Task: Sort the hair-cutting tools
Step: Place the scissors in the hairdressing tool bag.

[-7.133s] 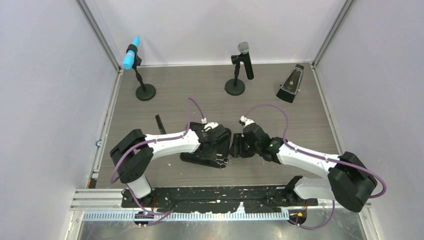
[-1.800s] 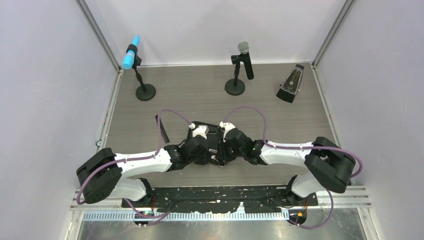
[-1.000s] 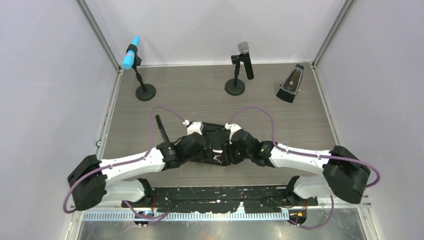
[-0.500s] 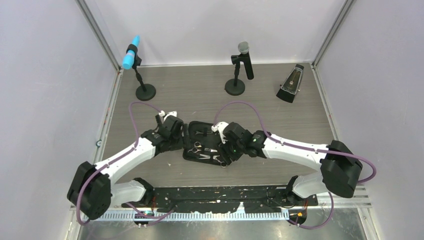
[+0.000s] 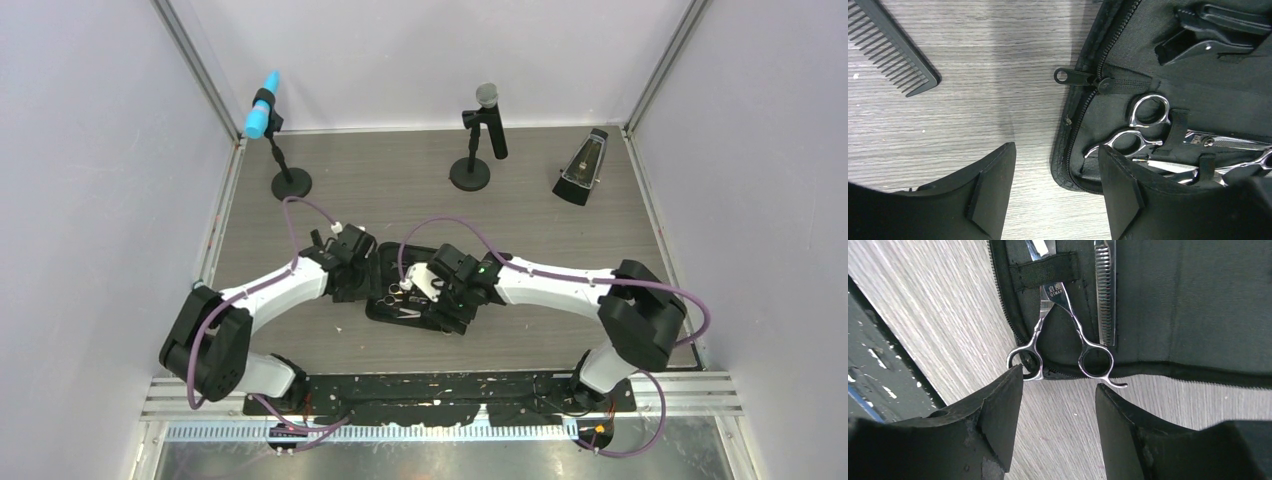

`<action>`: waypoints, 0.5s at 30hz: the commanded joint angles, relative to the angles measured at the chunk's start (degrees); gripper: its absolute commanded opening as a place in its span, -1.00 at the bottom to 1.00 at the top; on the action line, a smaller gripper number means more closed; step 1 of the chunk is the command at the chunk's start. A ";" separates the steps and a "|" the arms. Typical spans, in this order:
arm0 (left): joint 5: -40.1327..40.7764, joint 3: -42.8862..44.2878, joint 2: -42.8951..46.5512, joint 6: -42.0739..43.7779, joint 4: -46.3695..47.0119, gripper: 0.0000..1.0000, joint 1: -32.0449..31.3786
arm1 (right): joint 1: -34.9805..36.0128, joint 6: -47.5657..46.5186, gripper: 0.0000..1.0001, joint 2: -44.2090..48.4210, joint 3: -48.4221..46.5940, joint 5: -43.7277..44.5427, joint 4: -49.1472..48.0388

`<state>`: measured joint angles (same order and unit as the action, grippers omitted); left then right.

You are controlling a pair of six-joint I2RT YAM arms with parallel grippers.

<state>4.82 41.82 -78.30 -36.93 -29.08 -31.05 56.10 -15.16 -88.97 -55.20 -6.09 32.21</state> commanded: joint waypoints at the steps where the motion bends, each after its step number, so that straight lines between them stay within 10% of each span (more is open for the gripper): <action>1: -1.43 2.01 -1.78 1.49 0.67 0.25 0.37 | 0.29 -3.86 0.22 -2.57 -1.42 -0.81 0.01; 15: -6.23 5.11 -7.98 4.53 -0.58 -0.02 0.81 | 0.33 -8.27 0.08 -7.22 -1.24 -0.10 -3.23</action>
<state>0.56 45.23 -84.40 -34.04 -29.87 -30.61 56.14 -20.67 -93.73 -55.48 -5.48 30.44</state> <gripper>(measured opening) 0.523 0.578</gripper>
